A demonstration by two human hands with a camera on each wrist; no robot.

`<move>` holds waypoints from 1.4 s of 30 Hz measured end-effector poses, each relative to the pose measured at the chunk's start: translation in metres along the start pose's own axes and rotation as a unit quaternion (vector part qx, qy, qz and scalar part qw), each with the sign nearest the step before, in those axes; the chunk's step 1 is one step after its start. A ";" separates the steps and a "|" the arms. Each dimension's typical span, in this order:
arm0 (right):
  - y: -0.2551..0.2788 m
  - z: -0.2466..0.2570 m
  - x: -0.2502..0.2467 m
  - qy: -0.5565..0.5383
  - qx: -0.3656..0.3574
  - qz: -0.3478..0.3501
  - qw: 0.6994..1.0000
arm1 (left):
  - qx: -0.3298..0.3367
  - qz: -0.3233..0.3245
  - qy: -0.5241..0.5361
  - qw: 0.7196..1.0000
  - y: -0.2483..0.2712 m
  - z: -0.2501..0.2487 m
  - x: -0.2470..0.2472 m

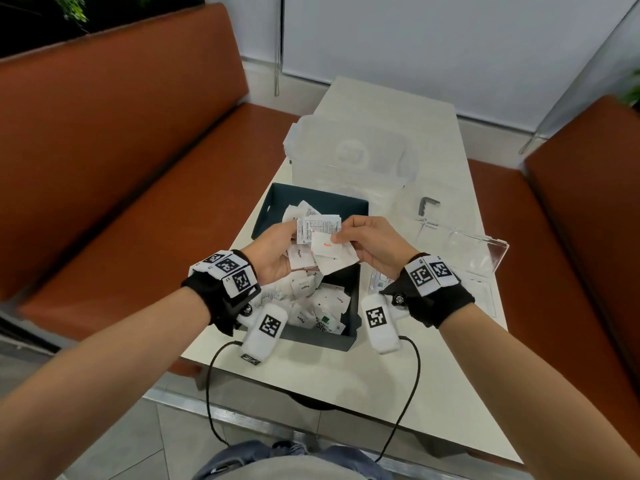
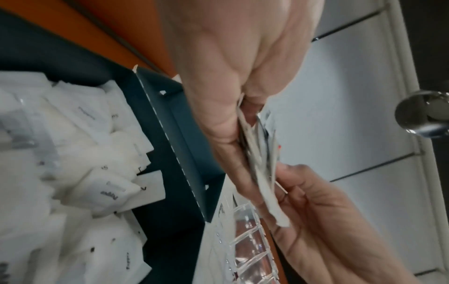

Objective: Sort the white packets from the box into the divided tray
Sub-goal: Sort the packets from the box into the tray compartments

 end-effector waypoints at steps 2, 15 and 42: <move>-0.001 -0.002 -0.003 0.012 0.007 -0.024 1.000 | -0.011 0.005 0.057 0.998 -0.002 0.004 0.004; -0.004 -0.015 -0.017 0.016 0.053 -0.029 0.998 | -0.040 0.070 0.058 0.995 -0.007 0.018 0.026; 0.055 -0.057 -0.114 0.010 0.110 -0.052 0.992 | 0.065 -0.004 -0.060 0.996 -0.043 0.057 0.083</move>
Point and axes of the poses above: each hand's wrist, its own y-axis away from the middle knuckle, its own x-axis out of the palm, z = x × y, the point moved 6 cm from there along -y, towards the middle knuckle, and after that the axes turned 8 degrees about y, right-handed, at the moved point
